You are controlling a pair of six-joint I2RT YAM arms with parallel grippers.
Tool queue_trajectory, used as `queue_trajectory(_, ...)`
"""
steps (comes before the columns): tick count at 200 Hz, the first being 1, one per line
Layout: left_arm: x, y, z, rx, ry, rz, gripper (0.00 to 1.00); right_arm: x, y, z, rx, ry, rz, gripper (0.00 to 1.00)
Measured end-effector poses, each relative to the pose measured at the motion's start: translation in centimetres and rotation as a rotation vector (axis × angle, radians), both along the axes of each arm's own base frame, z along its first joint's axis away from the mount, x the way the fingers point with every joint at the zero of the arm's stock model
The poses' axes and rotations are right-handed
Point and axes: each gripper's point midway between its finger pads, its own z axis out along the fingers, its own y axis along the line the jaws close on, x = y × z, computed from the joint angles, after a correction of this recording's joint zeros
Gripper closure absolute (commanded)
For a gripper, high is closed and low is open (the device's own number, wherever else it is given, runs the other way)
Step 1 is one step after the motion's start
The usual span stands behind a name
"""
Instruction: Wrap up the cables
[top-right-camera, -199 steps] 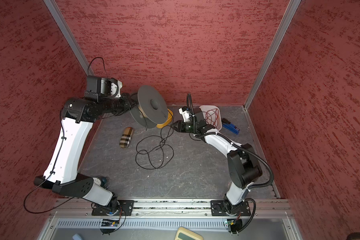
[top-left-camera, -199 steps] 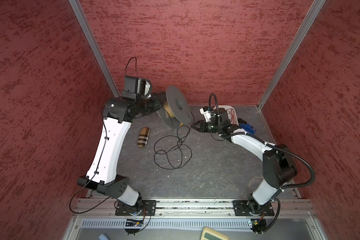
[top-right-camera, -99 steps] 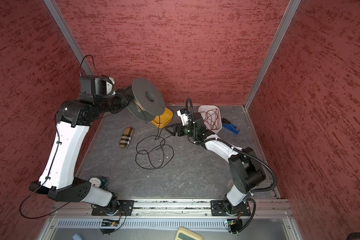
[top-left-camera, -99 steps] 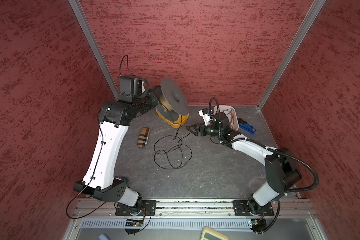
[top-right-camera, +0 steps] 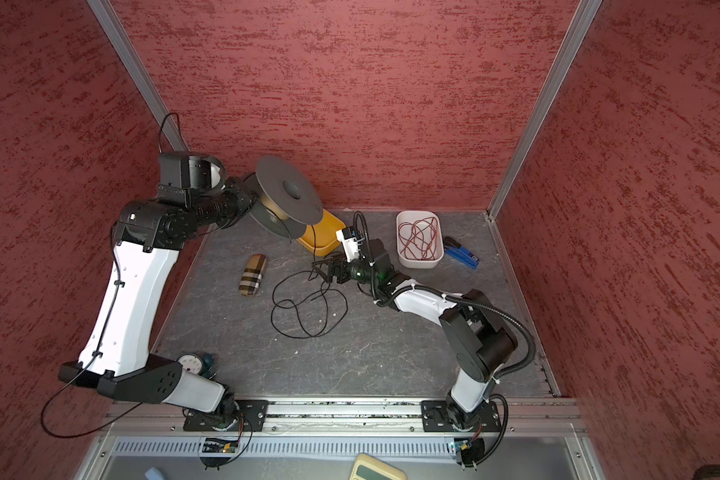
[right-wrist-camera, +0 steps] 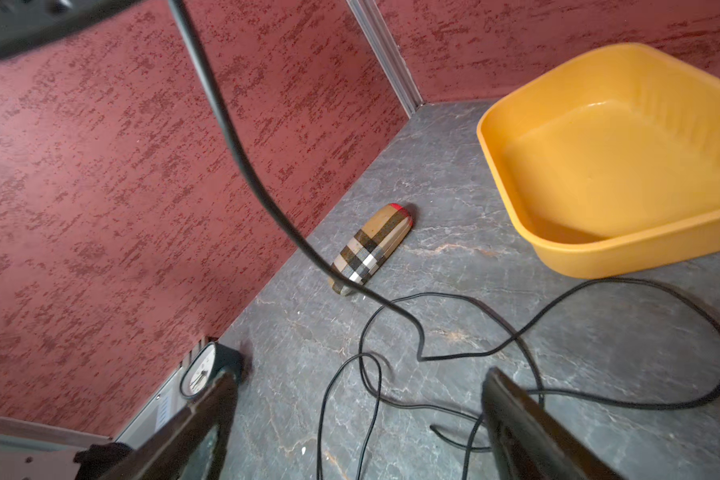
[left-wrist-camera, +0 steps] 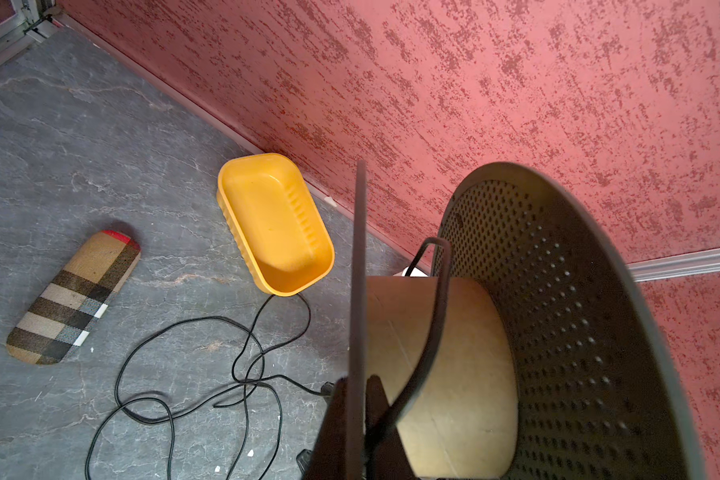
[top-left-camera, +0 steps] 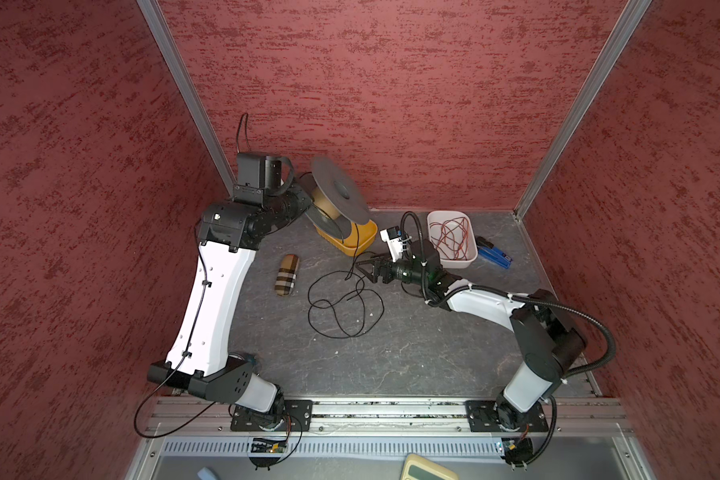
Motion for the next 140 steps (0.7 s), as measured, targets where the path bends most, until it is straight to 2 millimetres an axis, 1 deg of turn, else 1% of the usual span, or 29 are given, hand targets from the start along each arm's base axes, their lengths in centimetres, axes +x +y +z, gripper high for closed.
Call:
queue_trajectory(20, 0.1, 0.4, -0.5, -0.013, 0.016, 0.019, 1.00, 0.5, 0.7, -1.1, -0.007, -0.013, -0.028, 0.10)
queue_trajectory(50, 0.2, 0.7, -1.2, -0.034, 0.041, 0.040, 1.00, 1.9, 1.6, -3.5, -0.033, 0.002, -0.080, 0.15)
queue_trajectory(72, 0.2, 0.8, -1.7, -0.054, 0.053, 0.049, 1.00, 3.3, 2.5, -4.7, -0.029, 0.024, -0.109, 0.15)
queue_trajectory(93, 0.2, 0.8, -2.1, -0.081, 0.062, 0.056, 1.00, 4.0, 3.0, -5.6, -0.028, 0.046, -0.139, 0.21)
queue_trajectory(107, 0.1, 0.8, -2.4, -0.097, 0.070, 0.064, 1.00, 4.5, 3.3, -5.7, -0.025, 0.053, -0.159, 0.29)
queue_trajectory(123, 0.1, 0.8, -2.7, -0.115, 0.077, 0.074, 1.00, 5.1, 3.9, -5.3, -0.012, 0.051, -0.169, 0.45)
queue_trajectory(131, 0.2, 0.8, -2.9, -0.122, 0.080, 0.080, 1.00, 5.2, 4.1, -5.0, -0.005, 0.052, -0.171, 0.54)
queue_trajectory(140, 0.3, 0.8, -3.0, -0.132, 0.080, 0.088, 1.00, 5.1, 4.3, -4.8, 0.001, 0.052, -0.170, 0.70)
